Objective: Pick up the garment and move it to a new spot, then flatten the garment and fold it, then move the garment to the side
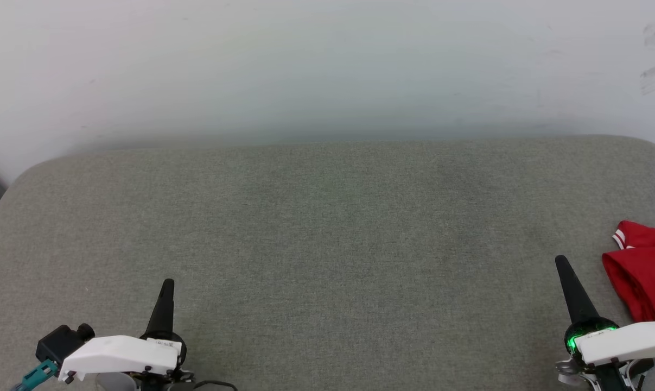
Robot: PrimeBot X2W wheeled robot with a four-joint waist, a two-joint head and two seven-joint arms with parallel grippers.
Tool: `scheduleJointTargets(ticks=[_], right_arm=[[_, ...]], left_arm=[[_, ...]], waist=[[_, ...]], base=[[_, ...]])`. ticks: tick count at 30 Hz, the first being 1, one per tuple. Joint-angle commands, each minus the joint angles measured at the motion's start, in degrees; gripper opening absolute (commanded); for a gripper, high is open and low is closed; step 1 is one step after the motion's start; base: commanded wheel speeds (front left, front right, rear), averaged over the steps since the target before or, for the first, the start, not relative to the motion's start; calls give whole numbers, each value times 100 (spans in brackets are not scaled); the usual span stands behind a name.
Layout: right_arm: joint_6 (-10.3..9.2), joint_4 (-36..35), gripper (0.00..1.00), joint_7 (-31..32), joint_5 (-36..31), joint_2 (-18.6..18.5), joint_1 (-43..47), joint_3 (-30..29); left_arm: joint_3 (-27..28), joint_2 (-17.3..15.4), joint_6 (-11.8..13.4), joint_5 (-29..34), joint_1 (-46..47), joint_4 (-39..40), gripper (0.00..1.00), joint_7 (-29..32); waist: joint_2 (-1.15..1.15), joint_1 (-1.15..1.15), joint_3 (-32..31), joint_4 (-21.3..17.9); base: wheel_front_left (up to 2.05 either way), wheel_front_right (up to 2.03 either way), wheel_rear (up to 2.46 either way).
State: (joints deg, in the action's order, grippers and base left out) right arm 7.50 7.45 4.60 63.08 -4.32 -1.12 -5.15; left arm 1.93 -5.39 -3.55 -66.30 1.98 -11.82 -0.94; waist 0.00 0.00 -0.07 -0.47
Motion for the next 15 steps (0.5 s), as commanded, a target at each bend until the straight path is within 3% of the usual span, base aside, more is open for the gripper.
scheduleJointTargets(ticks=[1, 15], right_arm=[[0, -13, 0, 10, 148, 13, -131, -23], [-1, 178, 0, 66, 935, 50, -256, -58]], left_arm=[[33, -8, -52, -116, 150, 24, 0, 40], [166, 71, -158, -820, 248, -46, 0, 244]], waist=[[0, 0, 0, 1], [0, 0, 6, 12]], base=[[0, 0, 0], [0, 0, 0]])
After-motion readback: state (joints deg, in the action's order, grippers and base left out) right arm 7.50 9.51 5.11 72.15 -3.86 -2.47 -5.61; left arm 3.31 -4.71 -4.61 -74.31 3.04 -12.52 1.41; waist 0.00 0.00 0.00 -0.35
